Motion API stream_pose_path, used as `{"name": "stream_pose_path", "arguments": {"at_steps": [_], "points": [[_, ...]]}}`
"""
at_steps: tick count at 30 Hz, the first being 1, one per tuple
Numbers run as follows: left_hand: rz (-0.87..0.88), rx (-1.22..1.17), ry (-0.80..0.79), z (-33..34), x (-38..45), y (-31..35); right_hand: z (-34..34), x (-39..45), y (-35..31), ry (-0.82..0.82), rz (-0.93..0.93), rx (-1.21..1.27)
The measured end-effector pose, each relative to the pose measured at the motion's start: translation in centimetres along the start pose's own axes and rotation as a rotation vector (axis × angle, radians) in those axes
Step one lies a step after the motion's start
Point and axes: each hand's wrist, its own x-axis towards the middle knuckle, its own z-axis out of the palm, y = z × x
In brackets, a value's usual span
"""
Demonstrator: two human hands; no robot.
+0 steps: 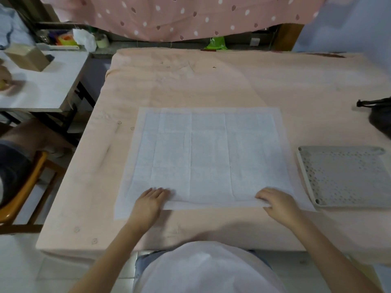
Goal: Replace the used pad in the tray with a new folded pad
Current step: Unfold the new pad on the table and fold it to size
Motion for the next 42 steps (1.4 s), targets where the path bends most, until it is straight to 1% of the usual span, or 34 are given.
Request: {"name": "stream_pose_path", "arguments": {"at_steps": [2,4,5,6,9,12,14,17,24,27,29,30,31,32,33,35,36,38,40,41,42], "points": [[0.022,0.0,-0.041,-0.6,-0.6,-1.0,-0.4,-0.7,0.8,-0.032,0.038,0.06],[0.024,0.0,-0.103,-1.2,-0.4,-1.6,-1.0,-0.4,0.8,-0.065,0.049,0.039],[0.001,-0.002,-0.138,-1.4,0.1,-1.8,-1.3,0.1,0.5,-0.065,0.058,-0.005],[-0.06,-0.004,-0.181,-1.7,0.8,-2.1,-1.9,0.7,0.1,-0.052,0.075,-0.055],[-0.332,-0.018,-0.273,-2.2,3.9,-3.3,-3.8,2.9,-0.9,0.09,0.135,-0.144],[-0.425,0.122,-0.313,-2.0,8.2,-4.8,-5.2,5.6,-1.4,0.262,0.168,-0.2],[-0.454,0.209,-0.342,-2.0,11.0,-5.5,-5.8,7.8,-1.4,0.306,0.191,-0.246],[-0.503,0.24,-0.362,-1.6,14.2,-6.8,-6.1,10.6,-1.1,0.249,0.214,-0.331],[-0.544,0.244,-0.481,0.2,16.8,-8.1,-5.9,14.3,-0.4,0.16,0.279,-0.35],[-0.568,0.274,-0.442,0.6,16.4,-8.2,-5.2,14.6,-0.2,0.155,0.29,-0.365],[-0.607,0.256,-0.335,1.1,15.6,-7.9,-4.5,14.5,0.1,0.181,0.281,-0.351],[-0.605,0.222,-0.258,1.4,15.2,-7.2,-4.1,14.3,0.2,0.2,0.281,-0.34],[-0.561,0.187,-0.178,1.8,14.7,-6.2,-3.7,14.2,0.2,0.223,0.285,-0.33],[-0.469,0.16,-0.114,2.3,14.2,-4.9,-3.2,14.0,0.2,0.254,0.291,-0.321],[-0.354,0.129,-0.082,3.0,13.7,-3.2,-2.8,13.8,0.2,0.296,0.296,-0.31],[-0.154,0.05,-0.109,4.6,12.9,0.2,-1.9,13.4,-0.2,0.398,0.299,-0.275],[-0.104,0.015,-0.135,5.4,12.6,1.7,-1.4,13.1,-0.4,0.448,0.297,-0.245],[-0.101,-0.022,-0.182,6.9,12.4,3.4,-0.6,12.7,-1.3,0.538,0.27,-0.175],[-0.15,-0.015,-0.217,8.0,12.3,3.8,0.6,12.2,-2.9,0.593,0.189,-0.124],[-0.168,-0.013,-0.233,8.4,12.2,3.8,1.3,12.0,-3.9,0.586,0.131,-0.111],[-0.177,-0.019,-0.244,8.6,12.2,3.7,2.0,11.8,-5.1,0.545,0.074,-0.108]]}}
